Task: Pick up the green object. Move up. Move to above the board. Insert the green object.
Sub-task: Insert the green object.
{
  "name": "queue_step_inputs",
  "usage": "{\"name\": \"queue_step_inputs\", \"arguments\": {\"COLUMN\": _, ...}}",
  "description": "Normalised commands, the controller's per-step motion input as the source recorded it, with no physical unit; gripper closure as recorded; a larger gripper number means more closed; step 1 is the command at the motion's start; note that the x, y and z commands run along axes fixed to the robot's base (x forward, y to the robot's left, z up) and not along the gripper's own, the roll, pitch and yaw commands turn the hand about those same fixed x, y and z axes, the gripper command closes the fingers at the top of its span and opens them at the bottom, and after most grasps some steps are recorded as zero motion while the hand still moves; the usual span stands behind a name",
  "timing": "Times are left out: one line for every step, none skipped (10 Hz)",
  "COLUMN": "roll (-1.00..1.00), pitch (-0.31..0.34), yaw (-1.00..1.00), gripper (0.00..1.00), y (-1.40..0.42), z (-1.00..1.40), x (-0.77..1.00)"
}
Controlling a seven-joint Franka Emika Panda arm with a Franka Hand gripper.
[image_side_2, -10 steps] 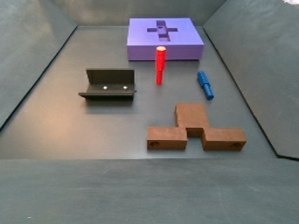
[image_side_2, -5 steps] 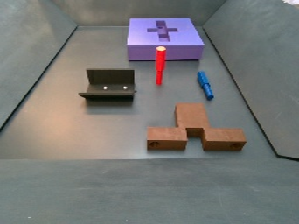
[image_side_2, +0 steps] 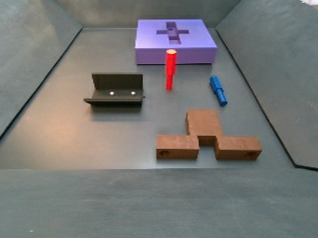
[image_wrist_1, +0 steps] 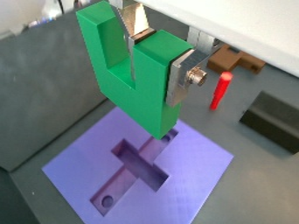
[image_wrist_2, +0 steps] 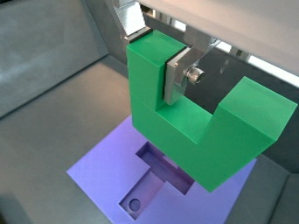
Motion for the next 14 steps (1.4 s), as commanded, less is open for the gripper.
{"name": "queue_step_inputs", "arguments": {"roll": 0.07, "pitch": -0.139, "yaw": 0.25, "gripper": 1.0, "y": -0.12, "z": -0.7, "x": 0.0}}
{"name": "queue_step_inputs", "arguments": {"roll": 0.05, "pitch": -0.127, "yaw": 0.28, "gripper": 1.0, "y": -0.12, "z": -0.6, "x": 0.0}}
{"name": "queue_step_inputs", "arguments": {"roll": 0.01, "pitch": -0.146, "yaw": 0.23, "gripper": 1.0, "y": -0.07, "z": -0.55, "x": 0.0}}
{"name": "queue_step_inputs", "arguments": {"roll": 0.04, "pitch": -0.174, "yaw": 0.12, "gripper": 1.0, "y": -0.16, "z": -0.59, "x": 0.04}}
{"name": "queue_step_inputs", "arguments": {"roll": 0.14, "pitch": -0.091, "yaw": 0.0, "gripper": 1.0, "y": -0.19, "z": -0.54, "x": 0.22}}
{"name": "queue_step_inputs", "arguments": {"roll": 0.18, "pitch": 0.0, "yaw": -0.13, "gripper": 1.0, "y": -0.13, "z": -0.41, "x": 0.48}}
{"name": "queue_step_inputs", "arguments": {"roll": 0.12, "pitch": 0.006, "yaw": -0.14, "gripper": 1.0, "y": 0.0, "z": -0.26, "x": 0.27}}
{"name": "queue_step_inputs", "arguments": {"roll": 0.12, "pitch": 0.0, "yaw": -0.03, "gripper": 1.0, "y": -0.02, "z": -0.3, "x": 0.13}}
{"name": "queue_step_inputs", "arguments": {"roll": 0.11, "pitch": 0.0, "yaw": 0.0, "gripper": 1.0, "y": -0.01, "z": -0.31, "x": 0.0}}
{"name": "queue_step_inputs", "arguments": {"roll": 0.12, "pitch": 0.0, "yaw": 0.05, "gripper": 1.0, "y": 0.0, "z": -0.3, "x": 0.0}}
{"name": "queue_step_inputs", "arguments": {"roll": 0.11, "pitch": 0.0, "yaw": 0.07, "gripper": 1.0, "y": 0.0, "z": -0.31, "x": 0.0}}
{"name": "queue_step_inputs", "arguments": {"roll": 0.06, "pitch": 0.0, "yaw": 0.0, "gripper": 1.0, "y": -0.07, "z": -0.36, "x": 0.0}}
{"name": "queue_step_inputs", "arguments": {"roll": 0.03, "pitch": 0.0, "yaw": 0.0, "gripper": 1.0, "y": -0.12, "z": -0.38, "x": 0.14}}
{"name": "queue_step_inputs", "arguments": {"roll": 0.01, "pitch": -0.004, "yaw": 0.0, "gripper": 1.0, "y": -0.14, "z": -0.33, "x": 0.13}}
